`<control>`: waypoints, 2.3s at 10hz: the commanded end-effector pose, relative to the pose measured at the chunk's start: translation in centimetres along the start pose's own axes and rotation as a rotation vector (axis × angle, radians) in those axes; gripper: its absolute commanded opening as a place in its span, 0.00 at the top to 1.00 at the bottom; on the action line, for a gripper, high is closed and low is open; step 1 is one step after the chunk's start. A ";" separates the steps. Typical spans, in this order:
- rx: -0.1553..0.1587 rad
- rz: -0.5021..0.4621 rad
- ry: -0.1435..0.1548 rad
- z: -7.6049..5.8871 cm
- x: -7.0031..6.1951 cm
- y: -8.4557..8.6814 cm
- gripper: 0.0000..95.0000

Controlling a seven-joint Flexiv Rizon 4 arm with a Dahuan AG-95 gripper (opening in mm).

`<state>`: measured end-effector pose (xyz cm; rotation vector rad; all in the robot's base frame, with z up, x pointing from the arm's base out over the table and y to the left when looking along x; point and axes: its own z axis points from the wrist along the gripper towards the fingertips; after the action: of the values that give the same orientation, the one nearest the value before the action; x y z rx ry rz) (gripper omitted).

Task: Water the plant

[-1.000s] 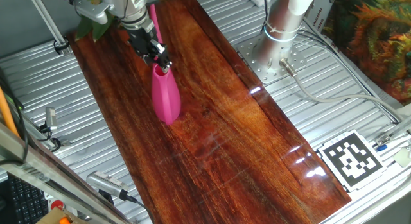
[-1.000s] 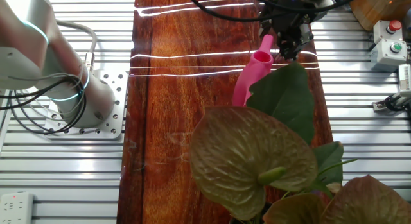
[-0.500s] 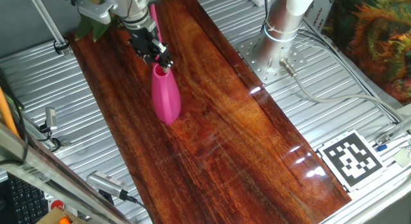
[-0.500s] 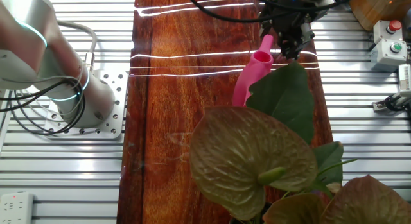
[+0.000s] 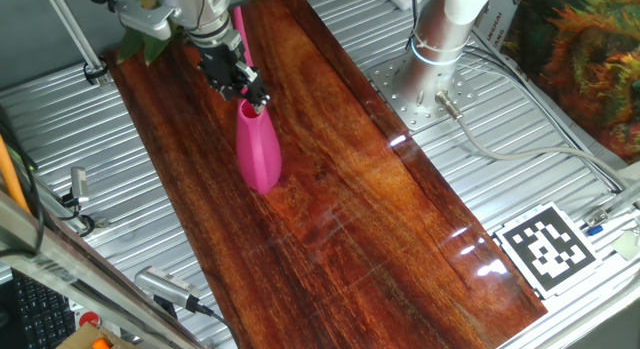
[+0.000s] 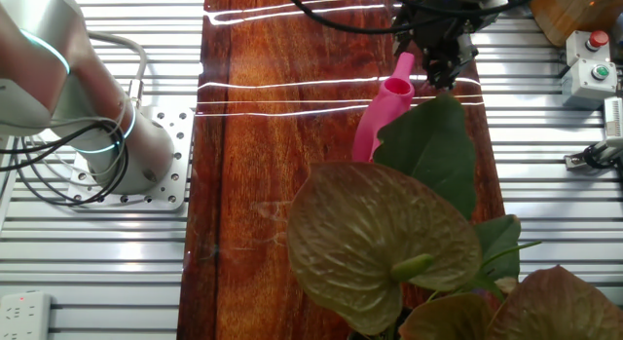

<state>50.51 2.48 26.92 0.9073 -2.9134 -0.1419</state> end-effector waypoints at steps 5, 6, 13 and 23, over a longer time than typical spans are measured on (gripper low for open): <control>0.064 -0.406 -0.053 1.8 0.8 0.4 0.00; 0.069 -0.424 -0.051 2.2 0.8 0.5 0.00; 0.112 -0.581 -0.071 4.2 0.6 0.4 0.20; 0.152 -0.632 -0.103 6.0 -0.3 0.1 0.20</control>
<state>50.22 3.13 20.72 1.8678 -2.6348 -0.0037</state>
